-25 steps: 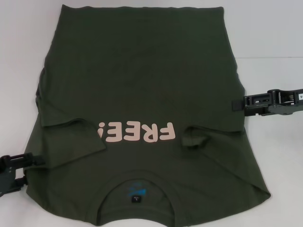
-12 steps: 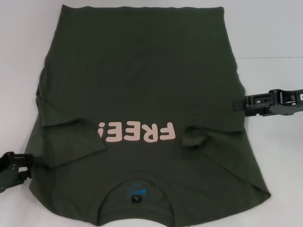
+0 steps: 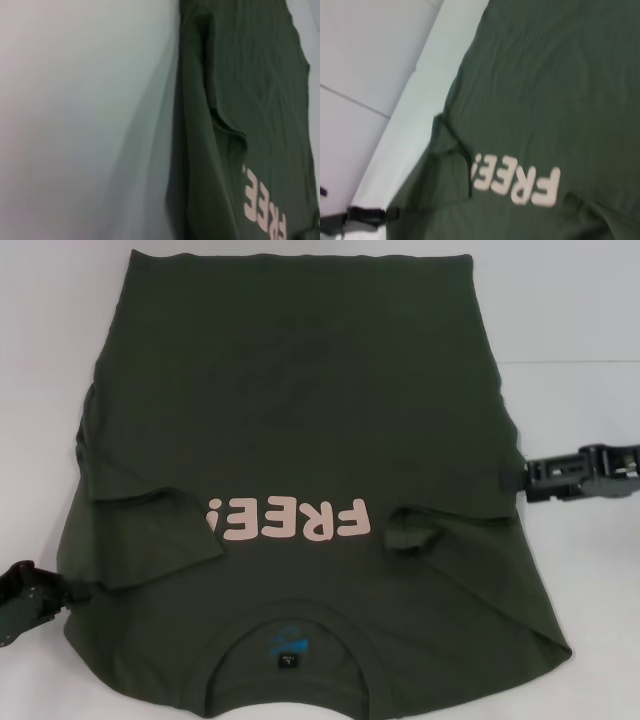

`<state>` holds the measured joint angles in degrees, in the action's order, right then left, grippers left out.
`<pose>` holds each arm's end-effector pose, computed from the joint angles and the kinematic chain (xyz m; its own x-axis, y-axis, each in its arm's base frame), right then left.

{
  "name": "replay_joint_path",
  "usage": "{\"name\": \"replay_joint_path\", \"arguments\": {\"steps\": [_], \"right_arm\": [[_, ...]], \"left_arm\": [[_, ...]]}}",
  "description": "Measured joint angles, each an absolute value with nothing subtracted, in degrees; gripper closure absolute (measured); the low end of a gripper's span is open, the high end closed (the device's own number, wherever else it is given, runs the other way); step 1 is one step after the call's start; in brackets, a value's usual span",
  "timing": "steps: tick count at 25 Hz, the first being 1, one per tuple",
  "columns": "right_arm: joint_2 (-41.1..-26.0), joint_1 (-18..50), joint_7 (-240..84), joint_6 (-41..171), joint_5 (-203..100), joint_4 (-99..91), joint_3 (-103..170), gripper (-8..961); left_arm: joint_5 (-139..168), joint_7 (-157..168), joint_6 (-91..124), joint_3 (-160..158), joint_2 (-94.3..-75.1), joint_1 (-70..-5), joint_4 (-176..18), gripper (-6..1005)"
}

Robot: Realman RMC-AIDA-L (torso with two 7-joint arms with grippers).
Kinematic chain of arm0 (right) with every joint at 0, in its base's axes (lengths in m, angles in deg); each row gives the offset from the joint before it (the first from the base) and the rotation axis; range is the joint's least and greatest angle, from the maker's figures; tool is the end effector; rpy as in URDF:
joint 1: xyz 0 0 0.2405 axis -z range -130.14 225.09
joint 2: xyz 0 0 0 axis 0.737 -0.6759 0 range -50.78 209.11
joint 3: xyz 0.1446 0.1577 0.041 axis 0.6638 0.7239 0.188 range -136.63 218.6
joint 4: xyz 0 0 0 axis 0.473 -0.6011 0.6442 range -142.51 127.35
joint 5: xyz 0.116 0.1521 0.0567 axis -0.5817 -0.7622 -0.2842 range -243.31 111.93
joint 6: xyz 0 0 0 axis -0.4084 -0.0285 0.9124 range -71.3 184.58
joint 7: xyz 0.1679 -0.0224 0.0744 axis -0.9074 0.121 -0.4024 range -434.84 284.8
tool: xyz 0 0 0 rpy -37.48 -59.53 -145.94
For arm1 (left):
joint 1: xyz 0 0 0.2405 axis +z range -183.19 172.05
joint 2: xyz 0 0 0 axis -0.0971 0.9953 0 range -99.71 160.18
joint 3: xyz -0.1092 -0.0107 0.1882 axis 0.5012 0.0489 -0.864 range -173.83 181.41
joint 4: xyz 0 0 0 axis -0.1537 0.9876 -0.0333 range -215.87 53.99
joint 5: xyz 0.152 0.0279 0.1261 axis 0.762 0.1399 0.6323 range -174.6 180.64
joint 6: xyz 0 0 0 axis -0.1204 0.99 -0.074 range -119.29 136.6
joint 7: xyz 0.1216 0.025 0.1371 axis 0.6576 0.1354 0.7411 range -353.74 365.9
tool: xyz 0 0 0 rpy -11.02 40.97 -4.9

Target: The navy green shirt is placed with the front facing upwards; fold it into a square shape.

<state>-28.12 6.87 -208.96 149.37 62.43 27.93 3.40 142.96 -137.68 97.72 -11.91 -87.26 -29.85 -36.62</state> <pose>0.2196 0.3544 0.0389 0.3132 -0.9032 -0.2936 -0.9350 -0.3474 0.0713 -0.3244 0.2839 0.0331 -0.2674 0.8397 0.4726 0.9626 0.2104 0.1707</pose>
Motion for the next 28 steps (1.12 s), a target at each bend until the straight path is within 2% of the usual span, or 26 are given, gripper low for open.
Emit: {"name": "replay_joint_path", "arguments": {"steps": [4,9,12,20,28], "right_arm": [[-26.93,8.03,-208.9,152.96,65.1,27.93,3.22,234],[-25.09,9.98,-208.88,156.61,68.51,28.09,3.2,240],[-24.88,10.56,-208.13,157.28,70.92,28.1,3.04,244],[-27.09,10.65,-202.22,156.1,77.58,28.11,2.9,252],[-28.61,10.65,-202.43,154.03,80.07,28.11,2.58,261]], "left_arm": [[142.79,-136.58,99.07,-11.64,-87.07,-30.17,-36.28,958],[142.67,-135.94,99.04,-11.6,-86.7,-30.78,-35.91,973],[142.64,-135.62,98.6,-11.59,-86.59,-31.22,-36.07,972],[142.59,-135.24,98.39,-11.59,-86.54,-31.76,-36.5,972],[142.5,-135.22,98.39,-11.59,-86.78,-31.47,-36.56,973]]}}
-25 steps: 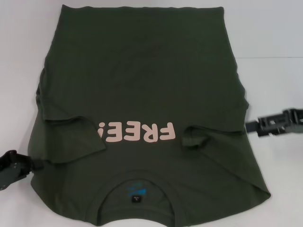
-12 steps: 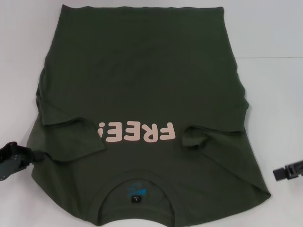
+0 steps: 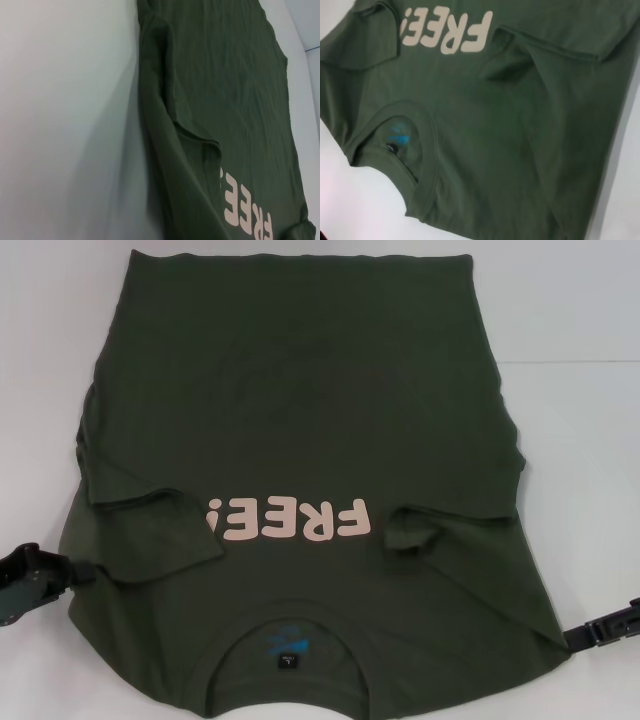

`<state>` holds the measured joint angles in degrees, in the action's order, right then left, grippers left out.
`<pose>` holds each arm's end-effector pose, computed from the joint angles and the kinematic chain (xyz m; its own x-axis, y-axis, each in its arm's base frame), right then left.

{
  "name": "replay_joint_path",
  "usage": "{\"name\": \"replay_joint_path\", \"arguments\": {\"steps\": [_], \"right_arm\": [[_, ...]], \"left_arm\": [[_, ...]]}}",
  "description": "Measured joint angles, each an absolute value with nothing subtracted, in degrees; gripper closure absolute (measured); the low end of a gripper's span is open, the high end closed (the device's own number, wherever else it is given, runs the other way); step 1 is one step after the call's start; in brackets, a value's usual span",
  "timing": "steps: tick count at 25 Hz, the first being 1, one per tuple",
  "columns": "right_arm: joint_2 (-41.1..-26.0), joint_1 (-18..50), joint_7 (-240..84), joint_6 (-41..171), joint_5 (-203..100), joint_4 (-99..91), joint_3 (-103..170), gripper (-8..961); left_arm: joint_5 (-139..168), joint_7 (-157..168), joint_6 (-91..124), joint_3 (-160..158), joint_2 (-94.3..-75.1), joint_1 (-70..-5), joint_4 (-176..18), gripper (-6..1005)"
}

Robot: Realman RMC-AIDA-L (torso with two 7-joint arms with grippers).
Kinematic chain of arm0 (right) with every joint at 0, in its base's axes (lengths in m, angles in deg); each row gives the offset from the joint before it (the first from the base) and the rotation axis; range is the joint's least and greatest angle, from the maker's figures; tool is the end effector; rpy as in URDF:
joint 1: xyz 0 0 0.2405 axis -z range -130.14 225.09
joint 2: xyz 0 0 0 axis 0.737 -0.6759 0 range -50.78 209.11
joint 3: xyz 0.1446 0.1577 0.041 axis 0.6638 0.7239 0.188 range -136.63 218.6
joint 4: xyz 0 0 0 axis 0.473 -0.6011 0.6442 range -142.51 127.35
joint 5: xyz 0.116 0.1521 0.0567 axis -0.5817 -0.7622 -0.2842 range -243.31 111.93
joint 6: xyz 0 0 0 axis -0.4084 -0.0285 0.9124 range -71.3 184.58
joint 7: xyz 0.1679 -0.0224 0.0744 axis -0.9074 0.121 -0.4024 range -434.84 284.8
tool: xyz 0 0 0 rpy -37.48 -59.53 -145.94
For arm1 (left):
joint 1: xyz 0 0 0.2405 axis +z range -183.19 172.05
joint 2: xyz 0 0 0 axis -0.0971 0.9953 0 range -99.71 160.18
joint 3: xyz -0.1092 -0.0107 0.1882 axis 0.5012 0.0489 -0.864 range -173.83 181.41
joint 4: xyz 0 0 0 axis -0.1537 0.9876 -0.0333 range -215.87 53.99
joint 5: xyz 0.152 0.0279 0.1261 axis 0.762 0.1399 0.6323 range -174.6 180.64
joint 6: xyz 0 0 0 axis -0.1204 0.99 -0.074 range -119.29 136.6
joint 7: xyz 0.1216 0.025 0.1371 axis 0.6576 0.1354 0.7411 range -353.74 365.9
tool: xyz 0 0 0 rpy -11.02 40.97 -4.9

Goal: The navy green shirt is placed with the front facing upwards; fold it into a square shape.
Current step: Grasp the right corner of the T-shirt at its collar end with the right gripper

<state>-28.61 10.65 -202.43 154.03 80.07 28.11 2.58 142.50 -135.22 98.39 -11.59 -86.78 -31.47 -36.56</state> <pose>0.2819 0.2961 0.0270 0.3521 -0.9359 0.0017 -0.9332 -0.3512 -0.0763 -0.3155 0.2937 0.0375 -0.2005 0.8515 0.4846 0.9775 0.1407 0.1572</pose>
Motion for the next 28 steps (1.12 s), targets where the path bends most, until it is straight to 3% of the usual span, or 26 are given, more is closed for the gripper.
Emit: {"name": "replay_joint_path", "arguments": {"steps": [28], "right_arm": [[-30.8,9.07,-209.62,150.66,80.91,28.0,0.13,293]], "left_arm": [[142.06,-135.07,98.32,-11.59,-86.92,-31.22,-36.64,972]]}}
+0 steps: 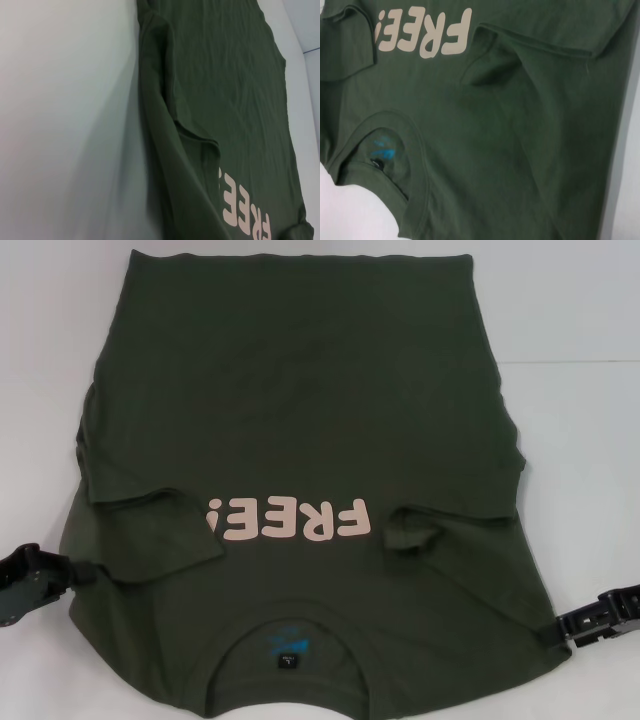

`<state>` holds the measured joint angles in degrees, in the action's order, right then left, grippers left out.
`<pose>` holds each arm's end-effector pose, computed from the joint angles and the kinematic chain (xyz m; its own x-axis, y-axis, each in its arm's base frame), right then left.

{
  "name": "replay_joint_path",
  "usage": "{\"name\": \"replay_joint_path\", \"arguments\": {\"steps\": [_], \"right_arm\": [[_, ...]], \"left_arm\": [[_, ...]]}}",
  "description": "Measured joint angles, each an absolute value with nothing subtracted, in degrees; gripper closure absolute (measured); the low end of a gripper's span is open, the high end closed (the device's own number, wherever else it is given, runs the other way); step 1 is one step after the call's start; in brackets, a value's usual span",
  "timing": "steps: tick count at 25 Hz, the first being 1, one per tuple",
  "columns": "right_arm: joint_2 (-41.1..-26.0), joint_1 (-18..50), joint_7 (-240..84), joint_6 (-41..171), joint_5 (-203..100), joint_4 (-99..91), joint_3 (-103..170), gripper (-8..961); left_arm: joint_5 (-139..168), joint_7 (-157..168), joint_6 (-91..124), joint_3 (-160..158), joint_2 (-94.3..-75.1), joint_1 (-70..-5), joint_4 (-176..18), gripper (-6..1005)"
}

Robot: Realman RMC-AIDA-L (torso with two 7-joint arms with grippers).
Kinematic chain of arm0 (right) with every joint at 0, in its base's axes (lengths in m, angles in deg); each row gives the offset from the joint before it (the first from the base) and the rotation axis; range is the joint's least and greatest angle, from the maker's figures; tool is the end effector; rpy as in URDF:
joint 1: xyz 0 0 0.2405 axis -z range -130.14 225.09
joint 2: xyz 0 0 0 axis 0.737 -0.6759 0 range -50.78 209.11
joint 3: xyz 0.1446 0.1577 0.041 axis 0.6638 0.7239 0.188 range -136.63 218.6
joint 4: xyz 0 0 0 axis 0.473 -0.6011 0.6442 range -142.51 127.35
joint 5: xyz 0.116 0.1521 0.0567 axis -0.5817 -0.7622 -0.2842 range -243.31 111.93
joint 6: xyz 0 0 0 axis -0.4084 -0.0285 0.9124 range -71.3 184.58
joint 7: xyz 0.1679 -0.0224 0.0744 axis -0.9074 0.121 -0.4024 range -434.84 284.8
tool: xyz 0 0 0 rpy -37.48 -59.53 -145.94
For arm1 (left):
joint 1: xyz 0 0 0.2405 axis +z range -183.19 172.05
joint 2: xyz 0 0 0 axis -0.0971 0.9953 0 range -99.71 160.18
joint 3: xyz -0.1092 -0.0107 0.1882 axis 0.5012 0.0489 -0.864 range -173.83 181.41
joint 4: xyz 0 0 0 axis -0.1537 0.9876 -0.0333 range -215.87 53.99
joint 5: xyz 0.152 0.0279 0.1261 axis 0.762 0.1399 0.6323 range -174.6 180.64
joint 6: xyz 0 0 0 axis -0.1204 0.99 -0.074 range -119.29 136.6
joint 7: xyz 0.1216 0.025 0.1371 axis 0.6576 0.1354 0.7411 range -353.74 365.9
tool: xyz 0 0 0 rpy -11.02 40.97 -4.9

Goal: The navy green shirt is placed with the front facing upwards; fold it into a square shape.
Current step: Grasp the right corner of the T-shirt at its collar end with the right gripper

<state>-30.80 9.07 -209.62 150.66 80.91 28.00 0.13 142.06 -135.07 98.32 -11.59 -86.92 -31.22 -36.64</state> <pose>0.2761 0.3030 0.0094 0.2729 -0.9619 0.0144 -0.9561 -0.2728 -0.1073 -0.3156 0.2930 0.0368 -0.2040 0.8488 0.4877 0.9765 0.1408 0.1634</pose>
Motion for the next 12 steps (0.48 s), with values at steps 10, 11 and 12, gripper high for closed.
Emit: {"name": "replay_joint_path", "arguments": {"steps": [10,11,12], "right_arm": [[-31.54,8.86,-210.08,149.42,80.86,28.02,-2.21,304],[-31.81,8.58,-210.18,149.27,80.87,27.96,-2.41,305],[-31.81,8.58,-210.18,149.27,80.87,27.96,-2.41,306]], "left_arm": [[142.06,-135.07,98.3,-11.5,-86.92,-31.13,-36.64,971],[142.06,-135.07,98.3,-11.5,-86.92,-31.13,-36.64,971],[142.06,-135.07,98.3,-11.5,-86.92,-31.14,-36.64,971]]}}
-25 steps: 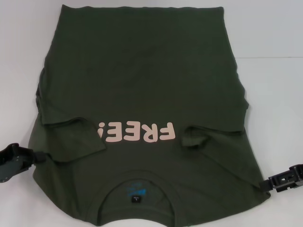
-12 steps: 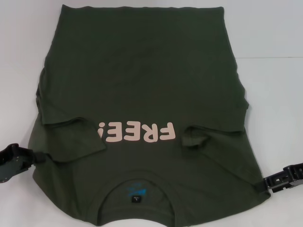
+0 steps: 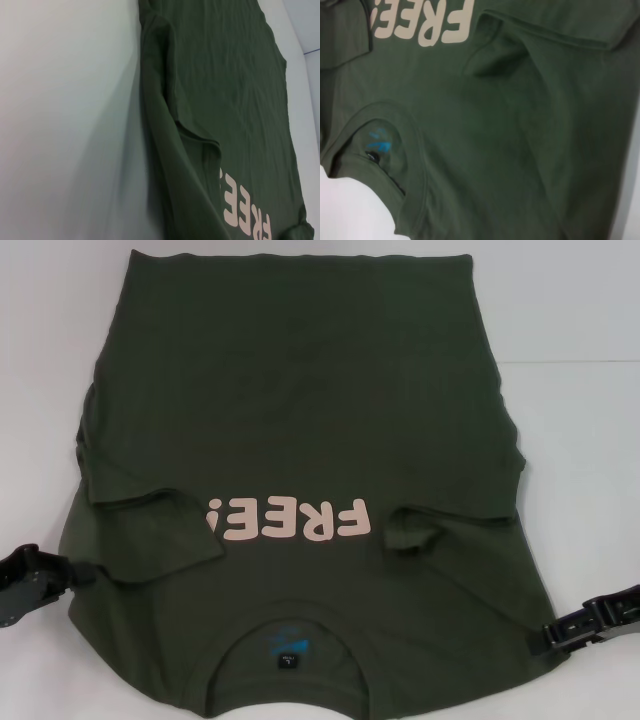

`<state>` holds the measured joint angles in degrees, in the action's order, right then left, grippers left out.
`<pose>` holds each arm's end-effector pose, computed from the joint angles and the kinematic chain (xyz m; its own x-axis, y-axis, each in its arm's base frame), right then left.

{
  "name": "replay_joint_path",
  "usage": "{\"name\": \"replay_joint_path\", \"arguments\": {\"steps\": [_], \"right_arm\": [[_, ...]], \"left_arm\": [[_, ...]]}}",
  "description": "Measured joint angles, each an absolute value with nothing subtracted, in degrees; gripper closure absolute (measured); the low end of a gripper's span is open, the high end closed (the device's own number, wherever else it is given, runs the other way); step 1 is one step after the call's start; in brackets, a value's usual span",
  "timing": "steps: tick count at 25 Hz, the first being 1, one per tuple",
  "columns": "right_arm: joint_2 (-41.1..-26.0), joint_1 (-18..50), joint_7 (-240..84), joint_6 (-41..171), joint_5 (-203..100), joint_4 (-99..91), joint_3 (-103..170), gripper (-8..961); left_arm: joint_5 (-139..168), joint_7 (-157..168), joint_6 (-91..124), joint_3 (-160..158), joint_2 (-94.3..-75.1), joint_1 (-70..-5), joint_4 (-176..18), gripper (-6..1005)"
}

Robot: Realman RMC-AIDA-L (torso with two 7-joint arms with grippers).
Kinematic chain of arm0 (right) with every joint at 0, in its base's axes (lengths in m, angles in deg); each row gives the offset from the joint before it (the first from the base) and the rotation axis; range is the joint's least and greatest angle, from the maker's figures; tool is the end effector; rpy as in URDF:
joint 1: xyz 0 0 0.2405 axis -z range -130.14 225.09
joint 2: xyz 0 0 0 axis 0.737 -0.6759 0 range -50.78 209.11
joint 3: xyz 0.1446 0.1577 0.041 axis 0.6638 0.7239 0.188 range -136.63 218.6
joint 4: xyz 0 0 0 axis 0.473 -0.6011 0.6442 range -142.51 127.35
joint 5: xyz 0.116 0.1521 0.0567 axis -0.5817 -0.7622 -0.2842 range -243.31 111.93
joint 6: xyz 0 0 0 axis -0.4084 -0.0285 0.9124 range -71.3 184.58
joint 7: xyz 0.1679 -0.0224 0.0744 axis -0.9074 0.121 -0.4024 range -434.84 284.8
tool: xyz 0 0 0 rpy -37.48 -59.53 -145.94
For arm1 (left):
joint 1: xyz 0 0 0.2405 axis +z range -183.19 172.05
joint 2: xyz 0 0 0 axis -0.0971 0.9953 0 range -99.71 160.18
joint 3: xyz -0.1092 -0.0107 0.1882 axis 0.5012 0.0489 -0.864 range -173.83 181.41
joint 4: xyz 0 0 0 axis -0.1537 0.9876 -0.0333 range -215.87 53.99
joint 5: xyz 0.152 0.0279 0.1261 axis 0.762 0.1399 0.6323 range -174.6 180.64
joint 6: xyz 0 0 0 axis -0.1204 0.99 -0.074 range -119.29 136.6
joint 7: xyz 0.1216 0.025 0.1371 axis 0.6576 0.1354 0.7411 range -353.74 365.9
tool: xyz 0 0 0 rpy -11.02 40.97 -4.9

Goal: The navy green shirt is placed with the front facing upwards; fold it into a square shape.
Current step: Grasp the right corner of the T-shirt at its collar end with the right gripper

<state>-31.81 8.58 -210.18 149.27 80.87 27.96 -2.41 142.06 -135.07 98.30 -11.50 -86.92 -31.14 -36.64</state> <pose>0.2738 0.3032 -0.0003 0.2880 -0.9567 0.0412 -0.9488 -0.2910 -0.1231 -0.3161 0.2926 0.0370 -0.2061 0.8476 0.4889 0.9761 0.1427 0.1640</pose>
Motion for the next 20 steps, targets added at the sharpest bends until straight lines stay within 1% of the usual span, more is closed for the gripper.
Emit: {"name": "replay_joint_path", "arguments": {"steps": [14,20], "right_arm": [[-34.45,5.71,-210.29,148.61,80.95,27.36,-3.56,322],[-35.05,4.93,-210.29,148.58,80.6,27.32,-3.44,329]], "left_arm": [[141.94,-135.07,98.3,-11.5,-86.92,-31.15,-36.64,973],[141.34,-135.06,98.3,-11.5,-86.92,-31.15,-36.64,972]]}}
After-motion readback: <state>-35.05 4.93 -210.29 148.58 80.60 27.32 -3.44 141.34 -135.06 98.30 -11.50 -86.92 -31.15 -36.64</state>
